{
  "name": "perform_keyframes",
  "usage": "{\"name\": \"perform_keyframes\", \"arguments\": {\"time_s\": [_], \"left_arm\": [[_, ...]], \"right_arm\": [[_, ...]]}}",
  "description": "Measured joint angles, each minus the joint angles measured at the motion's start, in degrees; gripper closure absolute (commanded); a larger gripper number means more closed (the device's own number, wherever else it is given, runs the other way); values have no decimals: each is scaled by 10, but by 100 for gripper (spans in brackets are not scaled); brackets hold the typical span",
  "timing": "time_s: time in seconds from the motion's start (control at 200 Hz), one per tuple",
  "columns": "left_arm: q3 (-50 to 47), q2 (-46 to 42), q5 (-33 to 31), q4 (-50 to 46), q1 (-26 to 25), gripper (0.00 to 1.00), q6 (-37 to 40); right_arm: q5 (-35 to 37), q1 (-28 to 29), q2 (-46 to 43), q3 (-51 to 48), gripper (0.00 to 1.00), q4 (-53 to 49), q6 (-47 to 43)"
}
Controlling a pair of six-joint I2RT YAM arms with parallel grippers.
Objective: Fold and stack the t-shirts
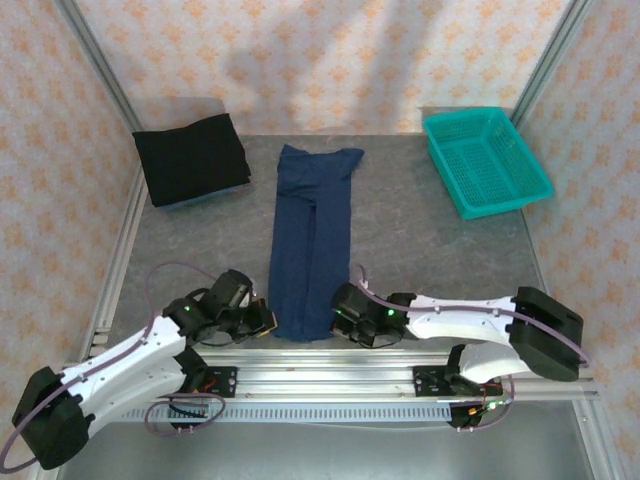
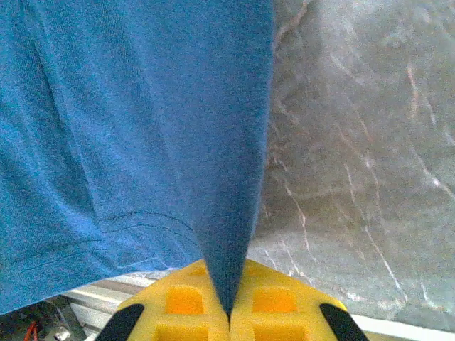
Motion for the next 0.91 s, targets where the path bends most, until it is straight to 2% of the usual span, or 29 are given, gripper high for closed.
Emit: {"name": "perform_keyframes", "arguments": {"time_s": [0.3,0.555,0.736,0.906], "left_arm": [[-14,-120,-15,-79,-8,100,-43],[53,-60,-27,-104,-8,100,-45],[166,62,-30,-102,5,100,-17],[261,166,-25,-102,84,100,29]], "right_arm": [[30,44,-22,-1,100,-41,65],[71,40,-63,63,100,-109,69],[74,-39,-94,116,100,-152,25],[46,-137,-67,185,100,-185,-47]]}}
